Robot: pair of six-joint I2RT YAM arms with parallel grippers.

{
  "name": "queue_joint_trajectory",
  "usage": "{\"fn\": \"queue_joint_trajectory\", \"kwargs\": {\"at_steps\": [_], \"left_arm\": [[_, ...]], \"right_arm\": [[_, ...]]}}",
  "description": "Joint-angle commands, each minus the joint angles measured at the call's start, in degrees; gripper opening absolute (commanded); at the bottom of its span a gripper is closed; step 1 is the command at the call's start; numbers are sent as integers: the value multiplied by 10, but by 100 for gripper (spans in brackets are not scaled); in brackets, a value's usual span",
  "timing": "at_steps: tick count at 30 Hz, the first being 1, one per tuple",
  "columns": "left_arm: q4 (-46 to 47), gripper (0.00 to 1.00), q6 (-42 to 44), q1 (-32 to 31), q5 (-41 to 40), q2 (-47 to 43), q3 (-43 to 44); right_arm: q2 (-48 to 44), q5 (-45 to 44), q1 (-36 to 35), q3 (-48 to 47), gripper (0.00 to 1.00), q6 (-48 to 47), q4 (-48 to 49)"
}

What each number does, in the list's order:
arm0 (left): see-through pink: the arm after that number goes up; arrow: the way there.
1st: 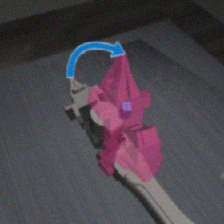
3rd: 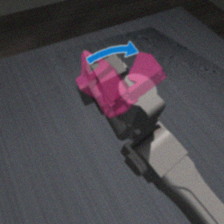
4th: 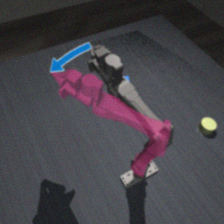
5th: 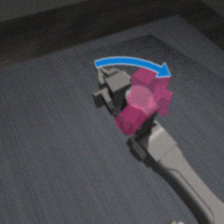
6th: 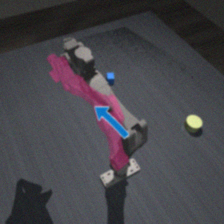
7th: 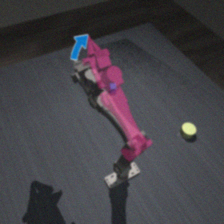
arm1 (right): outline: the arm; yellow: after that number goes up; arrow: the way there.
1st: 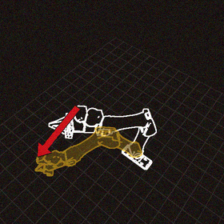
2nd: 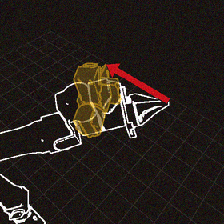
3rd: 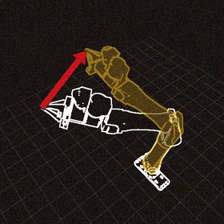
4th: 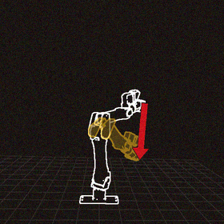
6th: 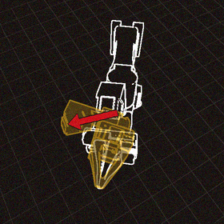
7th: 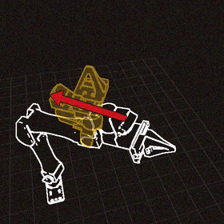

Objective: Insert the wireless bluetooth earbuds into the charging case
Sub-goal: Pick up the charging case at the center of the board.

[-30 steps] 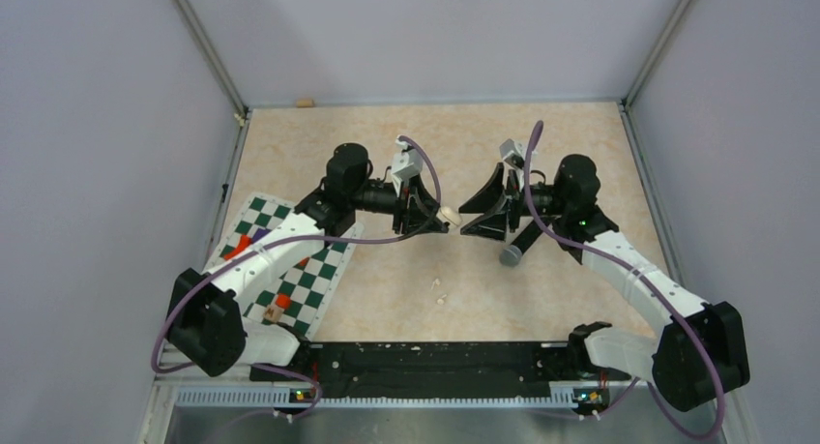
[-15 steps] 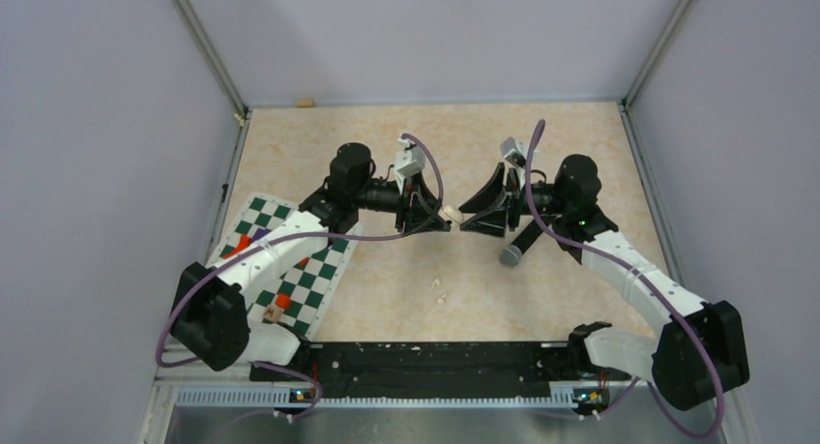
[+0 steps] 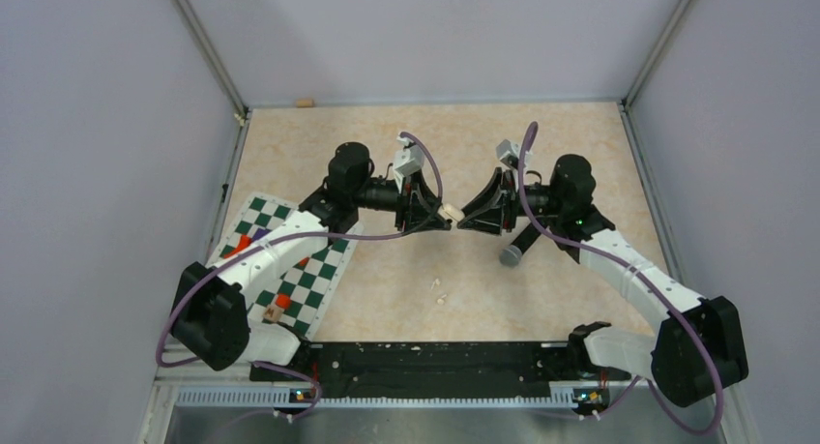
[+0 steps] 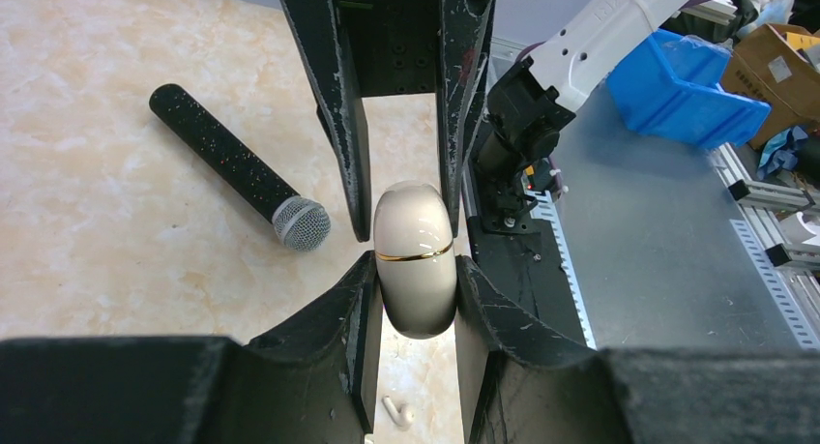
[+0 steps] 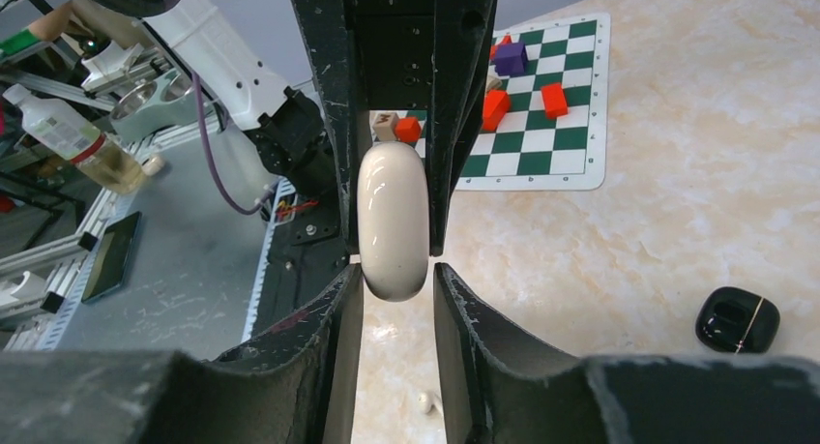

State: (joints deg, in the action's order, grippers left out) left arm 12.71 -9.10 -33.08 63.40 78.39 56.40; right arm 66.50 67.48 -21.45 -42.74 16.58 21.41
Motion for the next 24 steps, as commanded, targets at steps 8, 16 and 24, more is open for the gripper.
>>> {"fn": "queue_joint_trajectory", "kwargs": {"at_steps": [8, 16, 24], "left_arm": [[23, 6, 2, 1, 5, 4, -6], [22, 22, -3, 1, 4, 5, -5], [24, 25, -7, 1, 3, 10, -3]], "right_arm": [[-10, -7, -5, 2, 26, -26, 12], [-15, -28, -5, -13, 23, -83, -51], [-18, -33, -6, -13, 21, -81, -49]]}}
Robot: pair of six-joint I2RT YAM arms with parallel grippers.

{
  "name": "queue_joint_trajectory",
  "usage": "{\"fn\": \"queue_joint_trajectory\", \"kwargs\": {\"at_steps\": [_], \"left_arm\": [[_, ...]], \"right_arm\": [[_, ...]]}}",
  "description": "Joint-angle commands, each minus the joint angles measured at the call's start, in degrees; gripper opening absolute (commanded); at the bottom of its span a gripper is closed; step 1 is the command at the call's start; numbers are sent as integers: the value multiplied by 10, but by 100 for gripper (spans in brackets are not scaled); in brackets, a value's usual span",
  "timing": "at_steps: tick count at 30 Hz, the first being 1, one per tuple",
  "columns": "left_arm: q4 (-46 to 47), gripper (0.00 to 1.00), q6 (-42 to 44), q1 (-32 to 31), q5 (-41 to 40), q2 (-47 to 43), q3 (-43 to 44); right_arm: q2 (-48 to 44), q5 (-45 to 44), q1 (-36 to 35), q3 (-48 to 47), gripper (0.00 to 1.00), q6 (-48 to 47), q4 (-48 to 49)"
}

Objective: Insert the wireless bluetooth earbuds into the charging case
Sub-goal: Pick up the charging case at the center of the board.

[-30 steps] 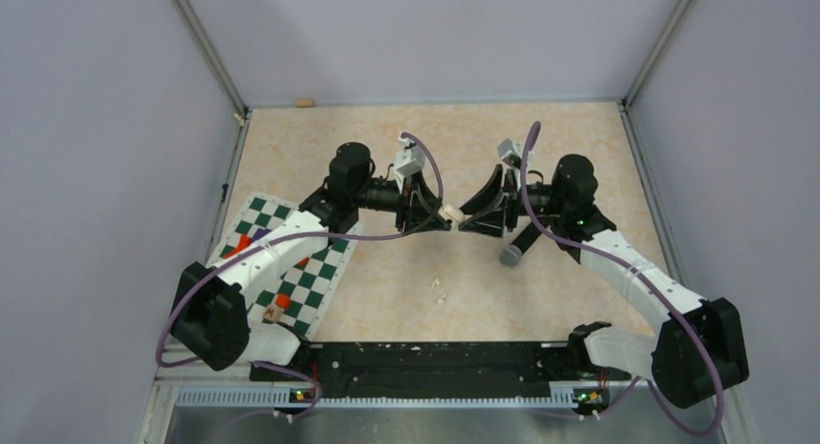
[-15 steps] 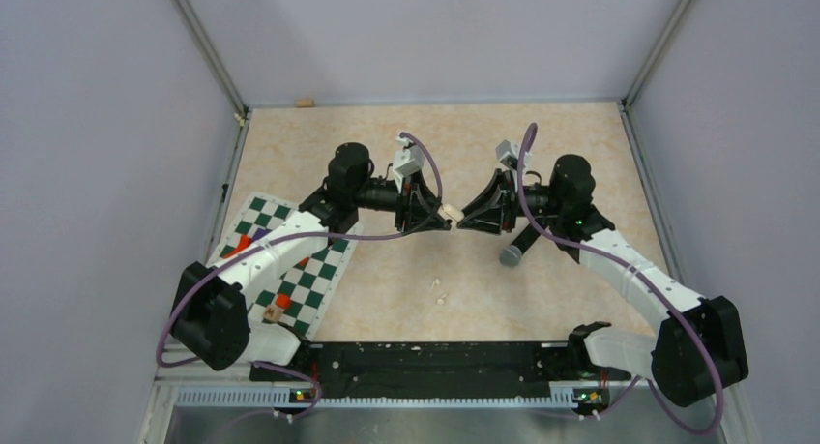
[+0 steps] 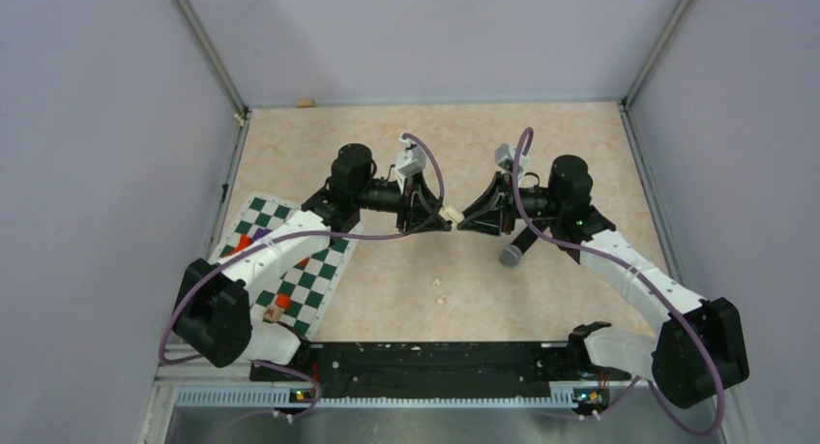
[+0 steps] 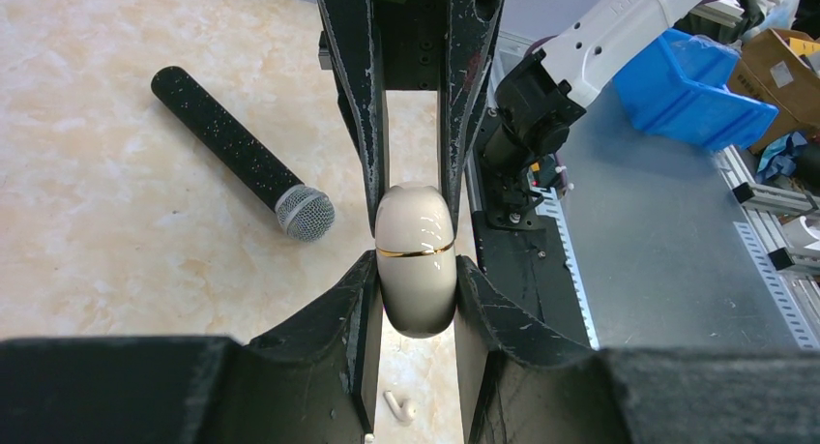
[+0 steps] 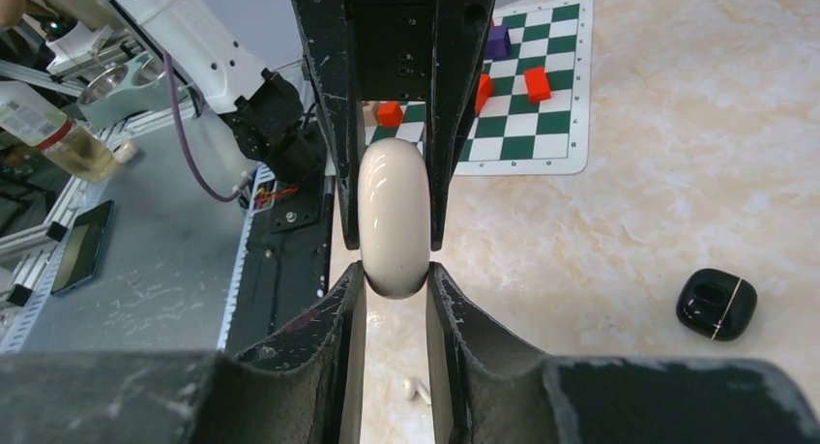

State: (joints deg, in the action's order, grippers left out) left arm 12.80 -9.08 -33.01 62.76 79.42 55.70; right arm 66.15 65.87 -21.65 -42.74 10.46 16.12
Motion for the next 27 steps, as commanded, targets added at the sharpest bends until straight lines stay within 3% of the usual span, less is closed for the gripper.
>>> {"fn": "queue_joint_trajectory", "kwargs": {"at_steps": [1, 15, 27], "left_arm": [[22, 26, -8, 1, 9, -1, 4], [17, 28, -3, 0, 10, 2, 4], [7, 37, 7, 0, 10, 2, 5]], "right_arm": [[-14, -17, -4, -13, 21, -20, 5], [-32, -40, -2, -16, 20, -25, 2], [-48, -42, 8, -16, 19, -24, 4]]}}
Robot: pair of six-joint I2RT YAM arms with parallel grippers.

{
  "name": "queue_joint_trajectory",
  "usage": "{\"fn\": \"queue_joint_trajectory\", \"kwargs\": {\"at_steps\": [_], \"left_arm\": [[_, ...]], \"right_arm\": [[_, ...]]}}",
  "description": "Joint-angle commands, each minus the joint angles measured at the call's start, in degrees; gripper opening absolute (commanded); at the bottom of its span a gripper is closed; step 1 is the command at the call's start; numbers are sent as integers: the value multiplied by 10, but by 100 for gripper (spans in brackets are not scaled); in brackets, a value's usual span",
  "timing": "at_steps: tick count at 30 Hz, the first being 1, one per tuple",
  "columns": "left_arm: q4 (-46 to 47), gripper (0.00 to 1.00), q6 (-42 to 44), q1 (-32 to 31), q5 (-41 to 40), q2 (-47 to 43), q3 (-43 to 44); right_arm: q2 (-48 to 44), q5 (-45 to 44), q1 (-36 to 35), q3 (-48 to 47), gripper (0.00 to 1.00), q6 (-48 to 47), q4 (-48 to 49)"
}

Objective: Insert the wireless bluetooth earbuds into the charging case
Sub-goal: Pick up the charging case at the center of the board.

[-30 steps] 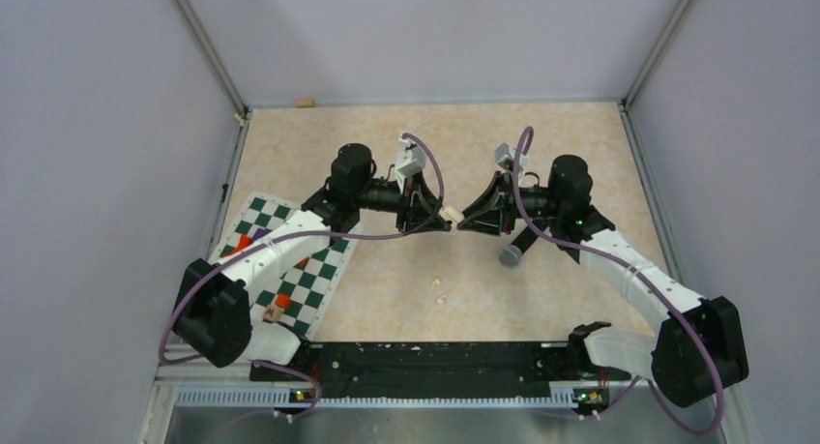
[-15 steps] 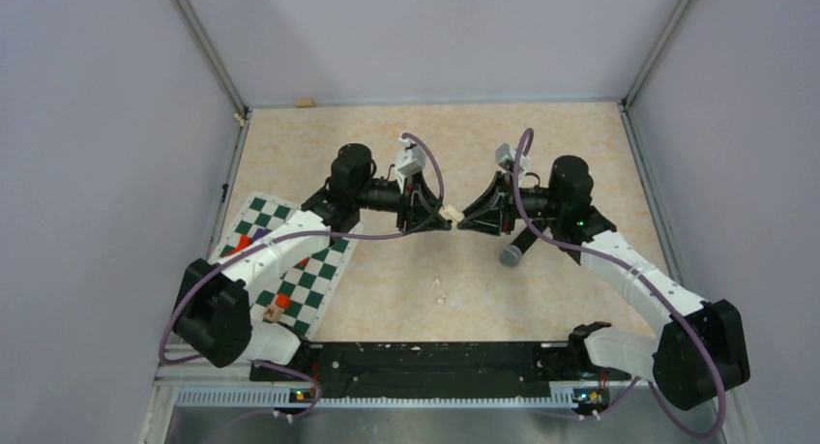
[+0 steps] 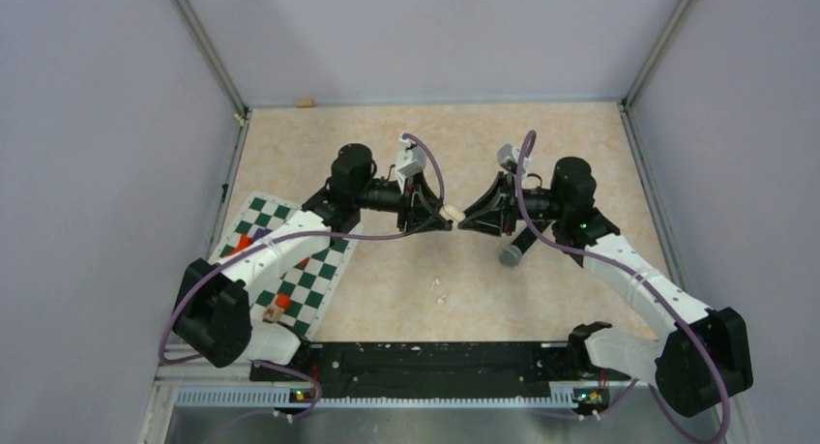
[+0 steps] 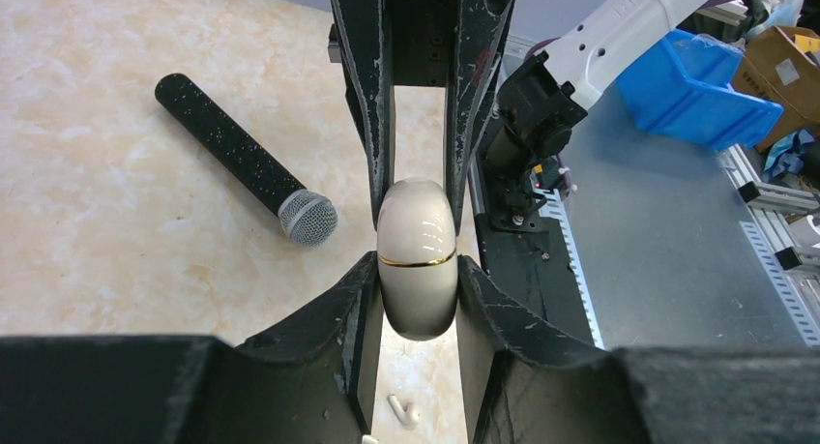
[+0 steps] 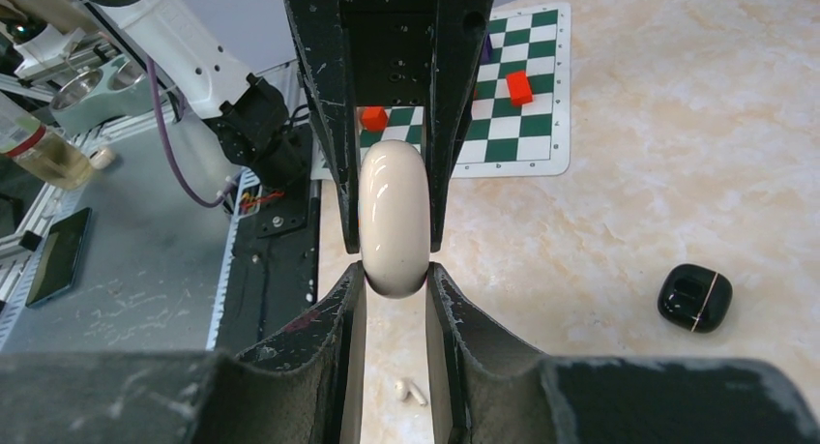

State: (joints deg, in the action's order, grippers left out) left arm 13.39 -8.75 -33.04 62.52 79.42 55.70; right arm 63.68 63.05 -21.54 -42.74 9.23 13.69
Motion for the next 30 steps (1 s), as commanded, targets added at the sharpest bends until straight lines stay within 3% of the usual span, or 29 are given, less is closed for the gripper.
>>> {"fn": "queue_joint_trajectory", "kwargs": {"at_steps": [1, 5, 11, 19, 30], "left_arm": [[1, 38, 3, 1, 13, 2, 5], [1, 44, 3, 1, 13, 2, 5], [1, 41, 2, 1, 15, 3, 7], [-14, 48, 17, 0, 17, 4, 10], [-24, 57, 31, -4, 20, 6, 9]], "right_arm": [[-23, -13, 6, -16, 19, -12, 28], [-22, -15, 7, -16, 19, -13, 27], [-19, -15, 7, -17, 19, -21, 21], [-10, -10, 5, -38, 19, -80, -51], [-4, -6, -5, -44, 19, -89, -67]]}}
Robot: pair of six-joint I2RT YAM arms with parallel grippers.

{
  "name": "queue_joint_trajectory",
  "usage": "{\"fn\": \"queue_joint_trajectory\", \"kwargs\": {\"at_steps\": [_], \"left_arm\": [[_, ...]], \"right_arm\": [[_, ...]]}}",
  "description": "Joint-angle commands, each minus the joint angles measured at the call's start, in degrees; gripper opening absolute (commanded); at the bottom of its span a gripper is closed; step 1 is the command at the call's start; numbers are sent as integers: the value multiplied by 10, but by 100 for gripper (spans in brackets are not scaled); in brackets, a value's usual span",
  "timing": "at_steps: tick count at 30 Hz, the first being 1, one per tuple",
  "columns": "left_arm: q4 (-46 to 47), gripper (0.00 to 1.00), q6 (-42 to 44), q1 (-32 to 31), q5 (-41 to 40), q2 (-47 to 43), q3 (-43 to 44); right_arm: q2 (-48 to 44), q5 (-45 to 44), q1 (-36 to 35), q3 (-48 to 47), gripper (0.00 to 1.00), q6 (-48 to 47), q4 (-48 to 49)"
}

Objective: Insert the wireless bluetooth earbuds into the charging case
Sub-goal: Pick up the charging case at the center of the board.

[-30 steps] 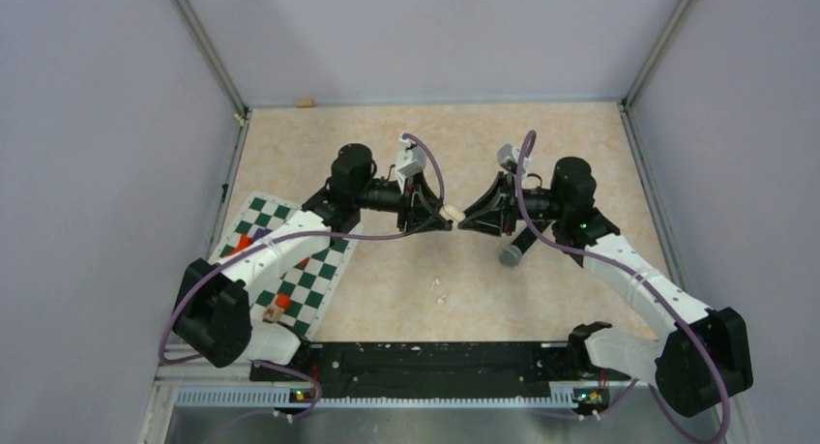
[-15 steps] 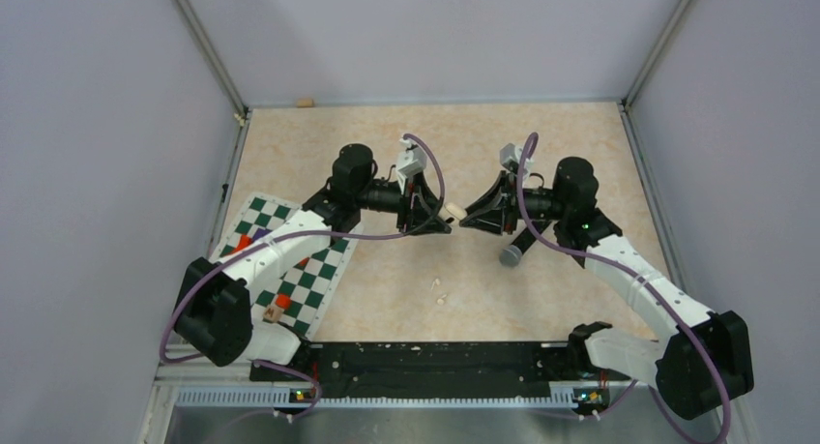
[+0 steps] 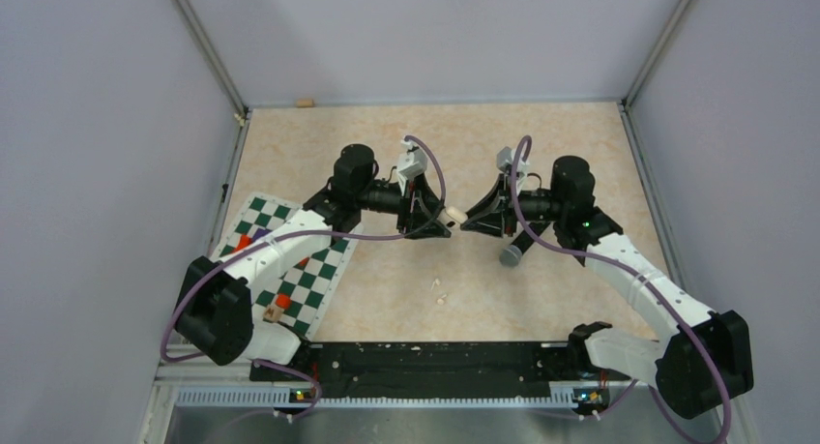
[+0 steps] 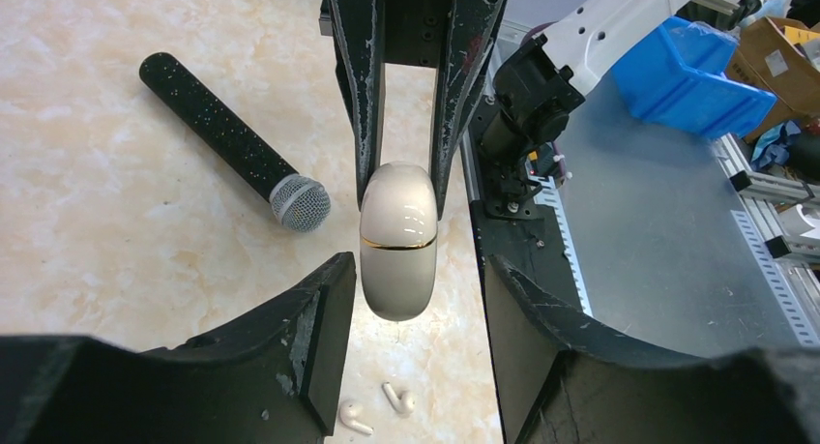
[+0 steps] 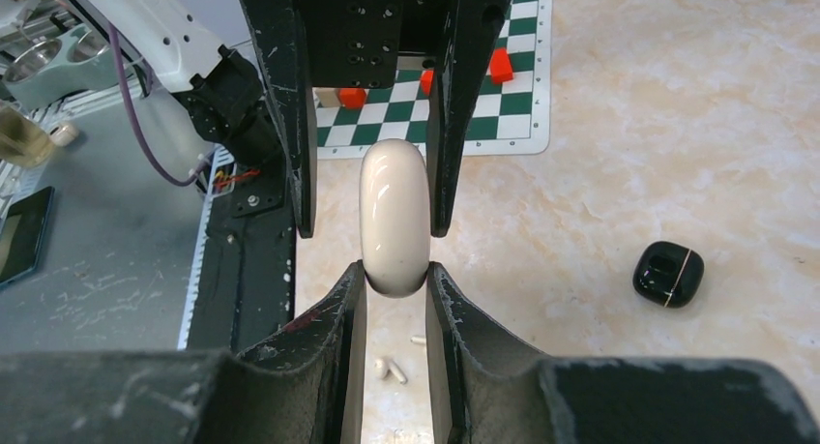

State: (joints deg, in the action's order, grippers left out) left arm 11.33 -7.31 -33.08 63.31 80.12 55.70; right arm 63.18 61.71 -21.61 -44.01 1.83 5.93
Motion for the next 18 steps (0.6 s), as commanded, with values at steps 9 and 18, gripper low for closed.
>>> {"fn": "queue_joint_trajectory", "kwargs": {"at_steps": [9, 18], "left_arm": [[-31, 63, 38, -14, 11, 6, 20], [-33, 50, 41, -16, 8, 9, 25]], "right_arm": [[9, 9, -15, -39, 19, -41, -11], [9, 4, -18, -42, 19, -51, -22]]}}
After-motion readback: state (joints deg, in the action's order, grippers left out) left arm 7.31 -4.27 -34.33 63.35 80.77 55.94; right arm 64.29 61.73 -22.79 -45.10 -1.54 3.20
